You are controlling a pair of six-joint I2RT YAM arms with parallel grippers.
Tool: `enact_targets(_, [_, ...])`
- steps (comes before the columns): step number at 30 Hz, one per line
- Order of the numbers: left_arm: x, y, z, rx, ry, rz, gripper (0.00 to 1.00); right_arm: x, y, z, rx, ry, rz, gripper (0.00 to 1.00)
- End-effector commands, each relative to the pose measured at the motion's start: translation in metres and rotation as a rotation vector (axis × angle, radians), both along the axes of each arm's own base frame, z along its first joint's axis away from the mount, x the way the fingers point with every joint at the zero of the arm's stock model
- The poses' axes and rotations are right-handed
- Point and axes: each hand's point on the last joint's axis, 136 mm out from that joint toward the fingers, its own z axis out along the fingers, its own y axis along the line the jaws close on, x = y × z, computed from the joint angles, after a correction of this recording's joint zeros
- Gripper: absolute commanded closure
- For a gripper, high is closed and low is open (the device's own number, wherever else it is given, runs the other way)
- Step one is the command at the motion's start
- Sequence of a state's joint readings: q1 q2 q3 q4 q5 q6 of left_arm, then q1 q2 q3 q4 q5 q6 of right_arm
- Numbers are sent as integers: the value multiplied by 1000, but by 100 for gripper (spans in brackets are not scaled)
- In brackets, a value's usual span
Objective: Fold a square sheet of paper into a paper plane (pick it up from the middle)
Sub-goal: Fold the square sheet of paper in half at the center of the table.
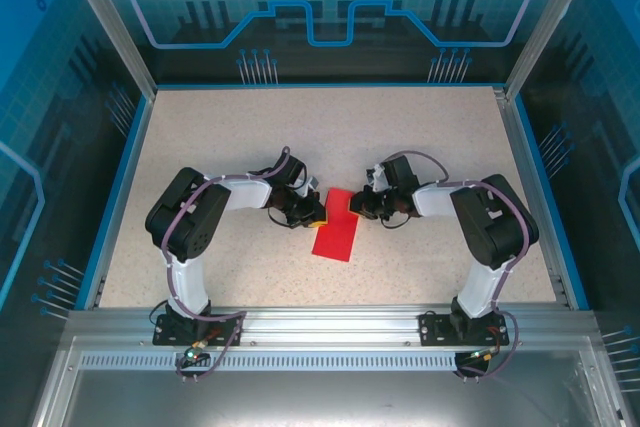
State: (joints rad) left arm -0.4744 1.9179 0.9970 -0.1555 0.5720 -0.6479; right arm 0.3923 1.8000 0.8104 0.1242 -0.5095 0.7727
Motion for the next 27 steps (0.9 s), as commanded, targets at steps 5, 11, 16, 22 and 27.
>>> enact_targets(5, [-48,40,-60,241,177,2,100,4,-9,-26,-34,48,-8,90])
enact_targets(11, [-51,42,-62,246,185,2,100,7,-7,-25,-11,58,-14,92])
enact_targets(16, [-51,42,-62,247,183,3,100,19,-15,-4,-12,14,-24,91])
enact_targets(22, [-50,42,-60,245,182,3,100,31,-18,-3,-24,1,-21,91])
enact_targets(27, [-49,41,-60,243,182,4,100,27,-22,-27,-54,65,-31,92])
